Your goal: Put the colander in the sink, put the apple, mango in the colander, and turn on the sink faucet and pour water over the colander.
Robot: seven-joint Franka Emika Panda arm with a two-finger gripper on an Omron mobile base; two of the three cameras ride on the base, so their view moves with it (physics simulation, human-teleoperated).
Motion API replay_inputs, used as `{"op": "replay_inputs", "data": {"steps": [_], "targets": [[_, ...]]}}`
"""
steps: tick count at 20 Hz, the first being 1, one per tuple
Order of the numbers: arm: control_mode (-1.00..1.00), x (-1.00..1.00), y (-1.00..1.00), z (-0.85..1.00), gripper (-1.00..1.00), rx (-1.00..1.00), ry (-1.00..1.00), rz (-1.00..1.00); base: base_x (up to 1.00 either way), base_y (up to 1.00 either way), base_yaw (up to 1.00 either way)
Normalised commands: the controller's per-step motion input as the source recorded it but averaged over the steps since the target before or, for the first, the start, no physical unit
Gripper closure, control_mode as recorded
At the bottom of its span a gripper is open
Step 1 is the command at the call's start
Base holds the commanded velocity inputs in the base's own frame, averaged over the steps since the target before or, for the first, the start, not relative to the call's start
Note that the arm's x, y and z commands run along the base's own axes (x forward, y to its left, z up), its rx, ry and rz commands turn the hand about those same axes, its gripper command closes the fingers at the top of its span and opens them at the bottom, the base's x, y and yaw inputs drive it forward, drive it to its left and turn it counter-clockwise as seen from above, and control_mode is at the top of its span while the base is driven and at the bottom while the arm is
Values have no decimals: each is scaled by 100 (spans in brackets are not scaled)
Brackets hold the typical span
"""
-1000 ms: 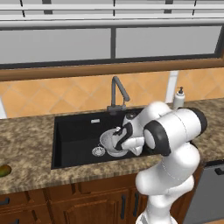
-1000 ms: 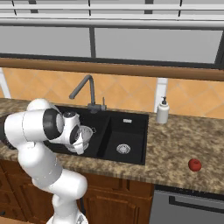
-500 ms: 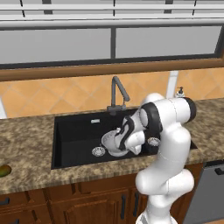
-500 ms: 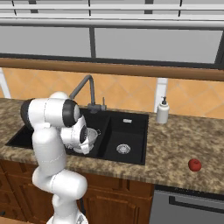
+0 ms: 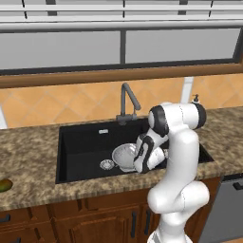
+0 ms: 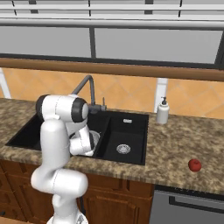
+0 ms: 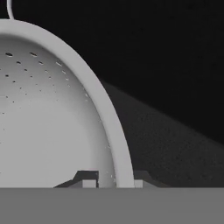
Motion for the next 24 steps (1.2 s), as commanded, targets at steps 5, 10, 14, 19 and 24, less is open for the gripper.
{"op": "replay_inputs", "data": {"steps": [5, 10, 14, 19, 24], "targets": [[-100, 0, -38, -33, -100, 0, -11, 0, 0, 0, 0], [-100, -3, -57, -32, -100, 0, -7, 0, 0, 0, 0], [-100, -1, -39, -22, -100, 1, -5, 0, 0, 0, 0], [-100, -22, -33, 32, -100, 4, -4, 0, 0, 0, 0], [-100, -6, -3, 99, -100, 10, 3, -1, 0, 0, 0]]}}
